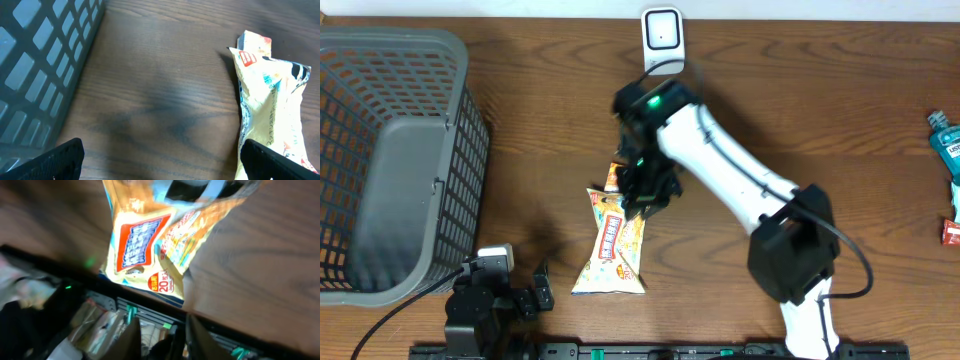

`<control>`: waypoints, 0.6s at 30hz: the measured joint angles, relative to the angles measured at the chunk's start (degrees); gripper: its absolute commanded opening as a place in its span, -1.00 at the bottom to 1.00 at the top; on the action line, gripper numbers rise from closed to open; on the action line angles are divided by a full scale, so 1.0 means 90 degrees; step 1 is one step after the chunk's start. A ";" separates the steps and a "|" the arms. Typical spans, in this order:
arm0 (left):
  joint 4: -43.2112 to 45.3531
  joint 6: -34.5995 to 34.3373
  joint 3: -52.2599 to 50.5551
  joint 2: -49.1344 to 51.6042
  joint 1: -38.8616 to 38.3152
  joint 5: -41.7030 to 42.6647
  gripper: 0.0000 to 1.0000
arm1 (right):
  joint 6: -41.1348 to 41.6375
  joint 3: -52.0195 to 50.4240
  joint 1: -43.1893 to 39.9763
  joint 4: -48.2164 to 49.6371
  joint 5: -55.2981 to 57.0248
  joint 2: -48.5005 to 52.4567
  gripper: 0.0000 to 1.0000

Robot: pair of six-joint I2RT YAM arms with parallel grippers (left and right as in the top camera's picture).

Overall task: Scan the item barcode
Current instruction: 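Grasp the yellow snack bag by its top edge with the right gripper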

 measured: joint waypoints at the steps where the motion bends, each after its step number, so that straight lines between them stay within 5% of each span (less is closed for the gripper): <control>1: 0.0000 0.0000 0.0000 0.0000 0.0000 0.0000 1.00 | 0.0233 0.0000 0.0168 0.0007 0.0202 0.0000 -0.08; 6: 0.0000 0.0000 0.0000 0.0000 0.0000 0.0000 1.00 | 0.1506 -0.0022 0.0799 0.0056 0.1462 0.0000 0.62; 15: 0.0000 0.0000 0.0000 0.0002 0.0000 0.0000 1.00 | 0.2710 -0.1010 0.1280 0.1457 0.2246 0.0000 0.78; 18: 0.0000 0.0000 0.0000 0.0002 0.0000 0.0000 1.00 | 0.2878 -0.1430 0.1275 0.2118 0.2242 -0.0002 0.57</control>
